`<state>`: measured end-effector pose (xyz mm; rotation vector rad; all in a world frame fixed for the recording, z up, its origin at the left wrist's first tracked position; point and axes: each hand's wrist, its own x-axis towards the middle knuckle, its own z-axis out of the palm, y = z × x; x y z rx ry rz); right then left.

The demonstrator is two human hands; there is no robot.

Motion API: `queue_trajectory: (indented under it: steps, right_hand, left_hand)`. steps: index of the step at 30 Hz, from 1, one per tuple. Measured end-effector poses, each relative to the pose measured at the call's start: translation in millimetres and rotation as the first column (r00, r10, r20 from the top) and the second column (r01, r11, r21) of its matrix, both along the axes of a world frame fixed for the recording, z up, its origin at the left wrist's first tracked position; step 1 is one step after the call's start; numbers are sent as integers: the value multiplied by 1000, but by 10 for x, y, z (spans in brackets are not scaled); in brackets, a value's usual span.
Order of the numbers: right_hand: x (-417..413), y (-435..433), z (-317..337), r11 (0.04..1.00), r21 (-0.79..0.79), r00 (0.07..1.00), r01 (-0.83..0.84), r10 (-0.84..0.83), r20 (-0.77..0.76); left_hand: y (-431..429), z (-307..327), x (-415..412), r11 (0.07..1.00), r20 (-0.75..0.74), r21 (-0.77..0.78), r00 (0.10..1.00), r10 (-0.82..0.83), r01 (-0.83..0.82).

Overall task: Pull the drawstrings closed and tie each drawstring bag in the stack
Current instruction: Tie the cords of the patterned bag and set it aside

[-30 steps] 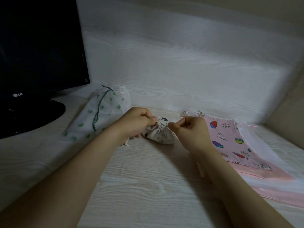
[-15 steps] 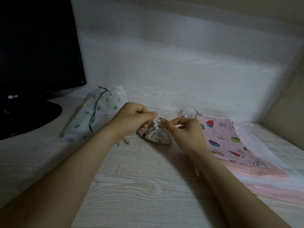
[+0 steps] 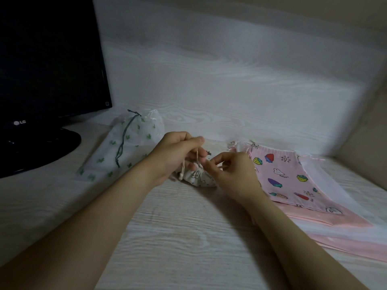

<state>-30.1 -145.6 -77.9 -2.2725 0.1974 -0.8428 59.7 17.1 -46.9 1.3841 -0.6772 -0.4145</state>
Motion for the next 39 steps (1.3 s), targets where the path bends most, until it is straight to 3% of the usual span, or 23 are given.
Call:
queue_trajectory:
  steps: [10, 20, 29, 34, 39]
  right_hand:
    - [-35, 72, 24, 995, 18, 987, -100, 97, 125]
    - [-9, 22, 13, 990, 38, 984, -136, 131, 121]
    - [-9, 70, 31, 979, 139, 988, -150, 144, 50]
    - [-24, 59, 51, 984, 125, 990, -128, 120, 72]
    - [-42, 26, 58, 993, 56, 993, -107, 104, 61]
  left_hand:
    - [-78, -82, -61, 938, 160, 347, 986, -52, -7]
    - [-76, -126, -60, 938, 235, 345, 971, -53, -33]
    - [-68, -166, -13, 951, 178, 308, 980, -90, 31]
    - [-51, -199, 42, 977, 172, 208, 982, -78, 41]
    - [17, -170, 56, 971, 128, 216, 982, -136, 106]
